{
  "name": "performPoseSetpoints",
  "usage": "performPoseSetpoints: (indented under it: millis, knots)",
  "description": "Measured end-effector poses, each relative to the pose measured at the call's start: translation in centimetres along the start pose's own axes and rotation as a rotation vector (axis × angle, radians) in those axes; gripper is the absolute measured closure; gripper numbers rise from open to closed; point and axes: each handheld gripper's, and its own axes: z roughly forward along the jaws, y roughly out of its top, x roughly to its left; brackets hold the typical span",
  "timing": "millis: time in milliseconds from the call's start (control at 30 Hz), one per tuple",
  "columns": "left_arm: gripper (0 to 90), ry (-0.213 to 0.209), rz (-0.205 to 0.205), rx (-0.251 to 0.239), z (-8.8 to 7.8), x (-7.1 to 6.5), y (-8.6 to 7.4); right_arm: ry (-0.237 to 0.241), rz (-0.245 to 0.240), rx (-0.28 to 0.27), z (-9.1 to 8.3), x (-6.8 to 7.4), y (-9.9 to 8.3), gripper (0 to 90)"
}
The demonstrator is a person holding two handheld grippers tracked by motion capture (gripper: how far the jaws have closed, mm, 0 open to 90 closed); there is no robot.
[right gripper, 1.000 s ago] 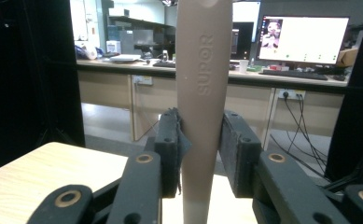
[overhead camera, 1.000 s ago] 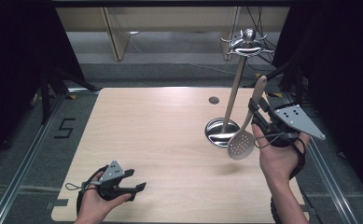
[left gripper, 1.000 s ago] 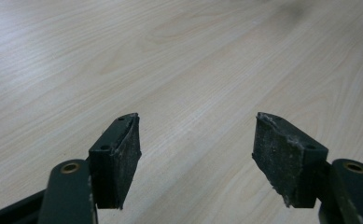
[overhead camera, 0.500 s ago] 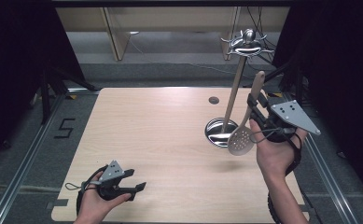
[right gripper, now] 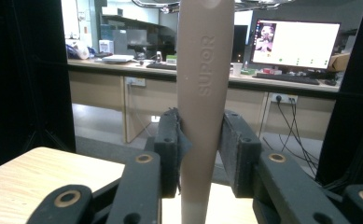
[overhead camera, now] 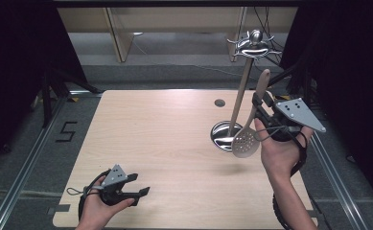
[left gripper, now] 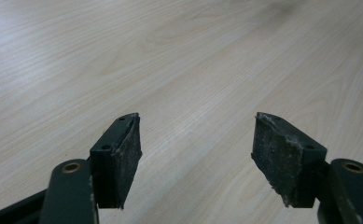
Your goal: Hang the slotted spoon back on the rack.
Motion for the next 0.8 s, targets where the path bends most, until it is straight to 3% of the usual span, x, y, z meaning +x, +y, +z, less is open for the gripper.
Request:
performPoseSetpoints:
  millis: [800]
  knots:
    - [32.2,-0.002,-0.002,0.001,-0.1,0.0,0.0,0.004,0.001,0.026,1.4,0.3,0.6,70.3]
